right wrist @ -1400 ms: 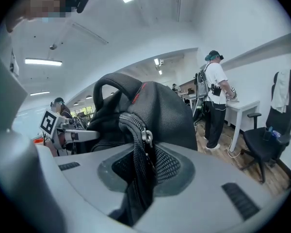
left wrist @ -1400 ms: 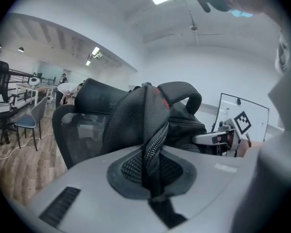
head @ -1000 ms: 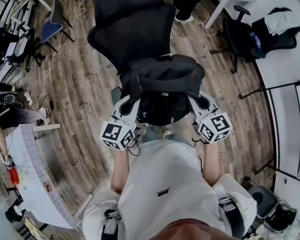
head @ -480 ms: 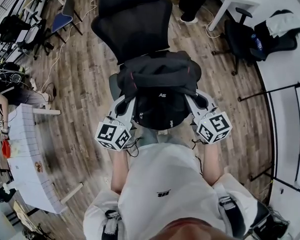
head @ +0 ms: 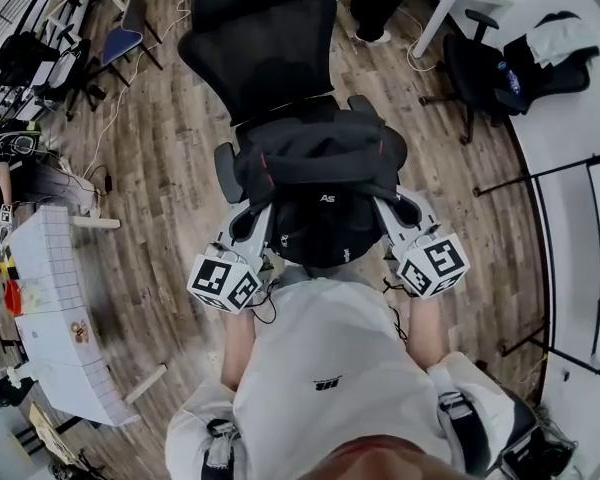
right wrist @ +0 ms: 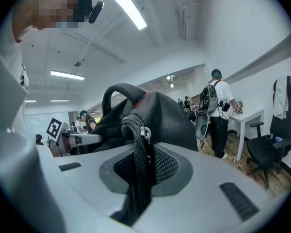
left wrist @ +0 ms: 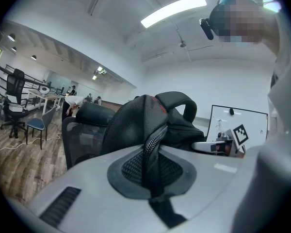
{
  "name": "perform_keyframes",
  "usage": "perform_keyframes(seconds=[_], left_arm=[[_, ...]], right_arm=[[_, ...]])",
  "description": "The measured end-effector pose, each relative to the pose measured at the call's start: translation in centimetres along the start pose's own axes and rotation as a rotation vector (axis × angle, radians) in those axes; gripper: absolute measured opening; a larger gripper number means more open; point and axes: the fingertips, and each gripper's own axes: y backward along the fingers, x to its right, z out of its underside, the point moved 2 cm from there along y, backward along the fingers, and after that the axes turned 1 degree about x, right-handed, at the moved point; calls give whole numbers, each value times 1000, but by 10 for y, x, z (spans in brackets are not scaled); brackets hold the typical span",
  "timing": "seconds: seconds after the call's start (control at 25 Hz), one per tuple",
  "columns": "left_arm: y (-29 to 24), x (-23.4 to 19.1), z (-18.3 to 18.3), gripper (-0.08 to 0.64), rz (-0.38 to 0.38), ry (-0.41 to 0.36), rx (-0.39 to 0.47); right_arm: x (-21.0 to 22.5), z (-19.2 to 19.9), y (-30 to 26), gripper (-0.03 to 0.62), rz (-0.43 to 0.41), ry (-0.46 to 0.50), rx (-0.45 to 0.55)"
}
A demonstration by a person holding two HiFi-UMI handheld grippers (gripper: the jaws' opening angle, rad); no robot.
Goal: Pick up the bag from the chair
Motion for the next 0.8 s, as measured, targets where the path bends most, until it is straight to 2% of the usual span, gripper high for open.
perform_keyframes(seconds=[0.28,0.8], left_arm=[[-9,0,-8,17,4,-29,14],[-11,-19,-29,17,-24,-57,57]], right_arm=[[7,-6,-5,31,6,11,23],[5,-24,-34,31,-36,46,46]])
